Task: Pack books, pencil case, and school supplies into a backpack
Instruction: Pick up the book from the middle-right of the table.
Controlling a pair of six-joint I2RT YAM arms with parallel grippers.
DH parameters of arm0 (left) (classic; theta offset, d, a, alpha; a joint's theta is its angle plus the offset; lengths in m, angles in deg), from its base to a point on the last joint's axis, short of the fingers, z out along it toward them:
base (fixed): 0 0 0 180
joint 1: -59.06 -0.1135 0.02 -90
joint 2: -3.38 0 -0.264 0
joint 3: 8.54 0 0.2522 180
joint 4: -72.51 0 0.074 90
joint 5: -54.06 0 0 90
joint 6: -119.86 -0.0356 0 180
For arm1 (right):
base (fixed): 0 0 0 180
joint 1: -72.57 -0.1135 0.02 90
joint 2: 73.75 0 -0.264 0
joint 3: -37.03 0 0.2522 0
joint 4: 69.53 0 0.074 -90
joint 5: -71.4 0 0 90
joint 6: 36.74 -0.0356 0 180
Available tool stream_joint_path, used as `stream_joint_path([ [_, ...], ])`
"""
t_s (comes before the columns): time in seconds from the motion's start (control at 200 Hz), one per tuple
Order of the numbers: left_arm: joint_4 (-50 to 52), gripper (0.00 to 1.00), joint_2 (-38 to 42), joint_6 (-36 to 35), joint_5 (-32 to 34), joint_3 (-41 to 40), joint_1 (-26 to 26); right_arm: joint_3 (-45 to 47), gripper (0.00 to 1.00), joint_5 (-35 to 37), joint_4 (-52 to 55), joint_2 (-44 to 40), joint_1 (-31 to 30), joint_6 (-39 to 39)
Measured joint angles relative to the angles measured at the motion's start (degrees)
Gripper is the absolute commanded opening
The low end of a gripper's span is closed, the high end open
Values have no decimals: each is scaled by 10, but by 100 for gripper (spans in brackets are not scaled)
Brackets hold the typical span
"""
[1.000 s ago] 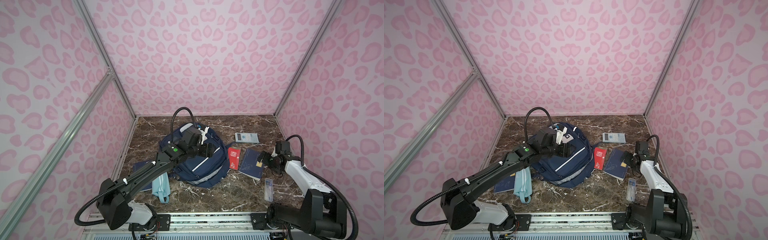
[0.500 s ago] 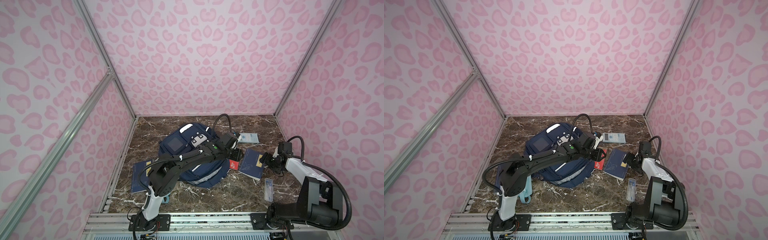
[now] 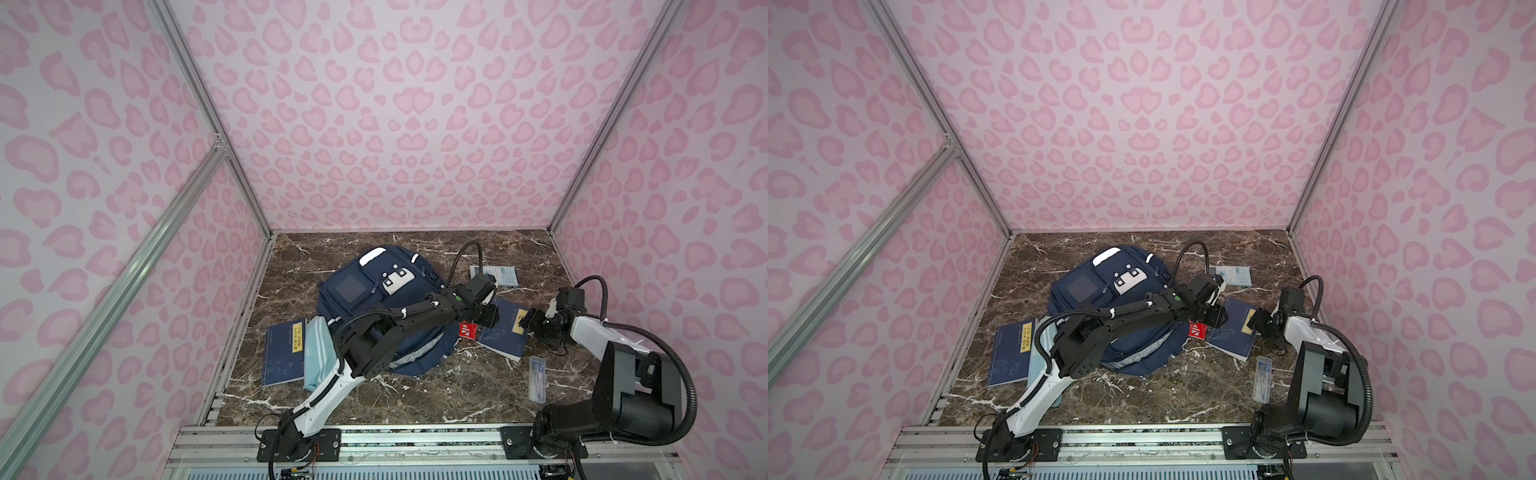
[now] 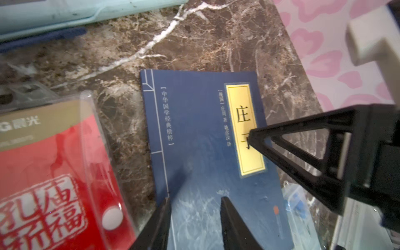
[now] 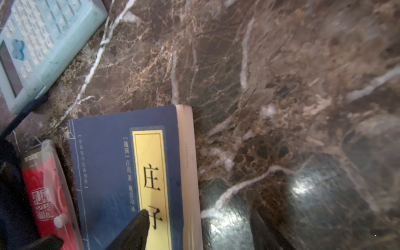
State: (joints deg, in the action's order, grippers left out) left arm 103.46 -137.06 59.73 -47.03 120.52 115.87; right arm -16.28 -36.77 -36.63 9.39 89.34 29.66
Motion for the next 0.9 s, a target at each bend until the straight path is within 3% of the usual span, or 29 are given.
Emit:
stream_joint_path([
  [0.23, 18, 48, -30, -14, 49, 21, 6, 5, 75, -19, -27, 6, 1, -2],
  [0.425, -46, 38, -45, 2, 21, 13, 4, -2, 73, -35, -50, 26, 2, -2],
  [0.48, -69, 38, -45, 11, 6, 1, 3, -2, 66, -46, -68, 33, 3, -2],
  [0.495, -75, 33, -45, 14, 4, -1, 3, -2, 63, -46, -71, 34, 4, -2],
  [0.75, -116, 32, -30, 41, -5, -39, 1, 13, 0, -43, -76, 23, 21, -9],
  [0.9, -110, 33, -9, 42, -12, -63, 1, 20, 0, -69, -66, 5, 26, -8],
])
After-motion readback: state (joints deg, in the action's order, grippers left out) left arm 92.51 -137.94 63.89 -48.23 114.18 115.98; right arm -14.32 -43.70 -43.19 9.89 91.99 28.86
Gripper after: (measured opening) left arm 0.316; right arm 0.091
